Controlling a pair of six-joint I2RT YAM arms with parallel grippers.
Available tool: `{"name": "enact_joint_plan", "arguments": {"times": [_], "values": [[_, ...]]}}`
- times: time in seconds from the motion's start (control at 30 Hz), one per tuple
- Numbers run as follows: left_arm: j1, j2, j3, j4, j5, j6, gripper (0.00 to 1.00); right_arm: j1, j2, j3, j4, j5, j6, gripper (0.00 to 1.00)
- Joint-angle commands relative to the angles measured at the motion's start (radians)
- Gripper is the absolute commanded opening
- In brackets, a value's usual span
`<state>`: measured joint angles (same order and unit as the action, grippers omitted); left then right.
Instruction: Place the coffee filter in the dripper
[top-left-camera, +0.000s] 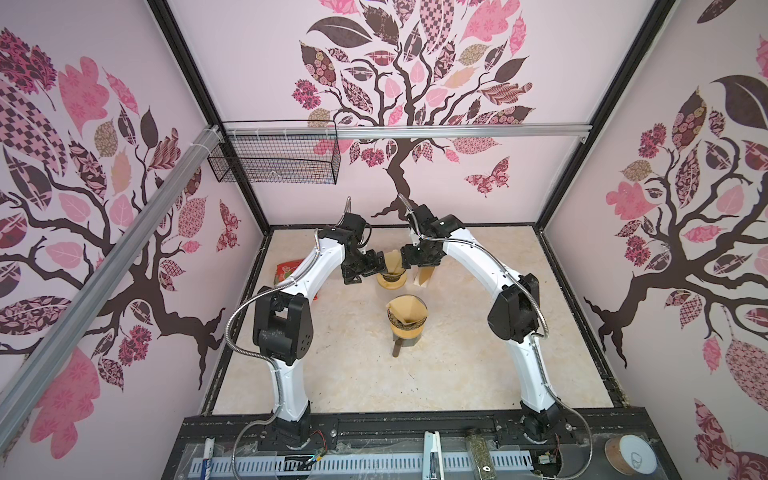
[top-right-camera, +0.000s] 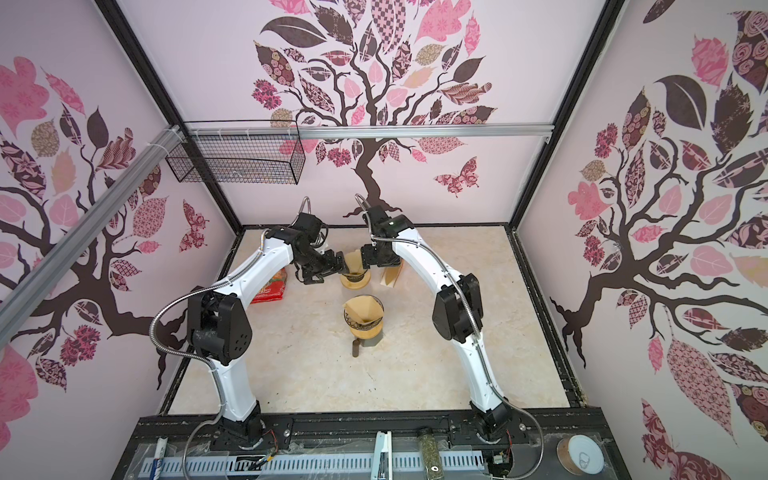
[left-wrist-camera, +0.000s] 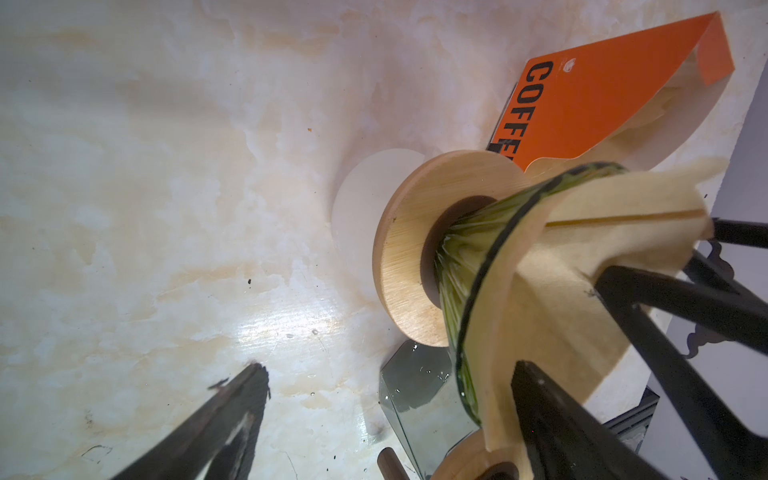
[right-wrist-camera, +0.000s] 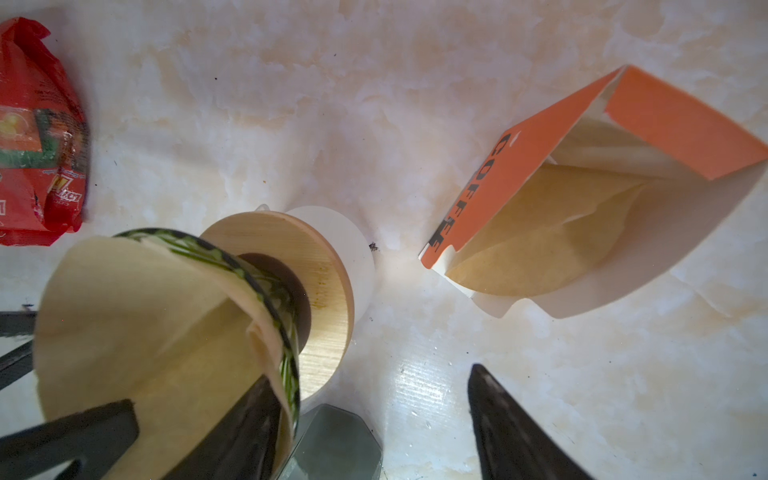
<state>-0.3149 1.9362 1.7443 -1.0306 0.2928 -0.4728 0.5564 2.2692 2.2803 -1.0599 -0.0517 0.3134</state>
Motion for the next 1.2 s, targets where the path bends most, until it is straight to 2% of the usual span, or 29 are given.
{"name": "enact_joint_plan", "arguments": {"times": [0.0, 0.47, 0.83, 1.17], "values": [[-0.002, 0.026, -0.025, 0.007, -0.001, 0.015, 0.95, -0.004, 0.01, 0.019, -0.009, 0.006, -0.01, 0.73], [0.0, 0.014, 0.016, -0.007, 0.008, 0.013, 0.95, -0.007, 0.013, 0.028, -0.009, -0.007, -0.008, 0.73], [0.043, -0.118, 0.021, 0.023, 0.057, -0.02, 0.95, -0.006, 0.009, 0.035, -0.012, -0.008, -0.015, 0.73], [0.07, -0.246, -0.107, 0.011, -0.017, 0.034, 0.95, -0.006, -0.026, 0.054, -0.006, -0.065, -0.011, 0.76]]}}
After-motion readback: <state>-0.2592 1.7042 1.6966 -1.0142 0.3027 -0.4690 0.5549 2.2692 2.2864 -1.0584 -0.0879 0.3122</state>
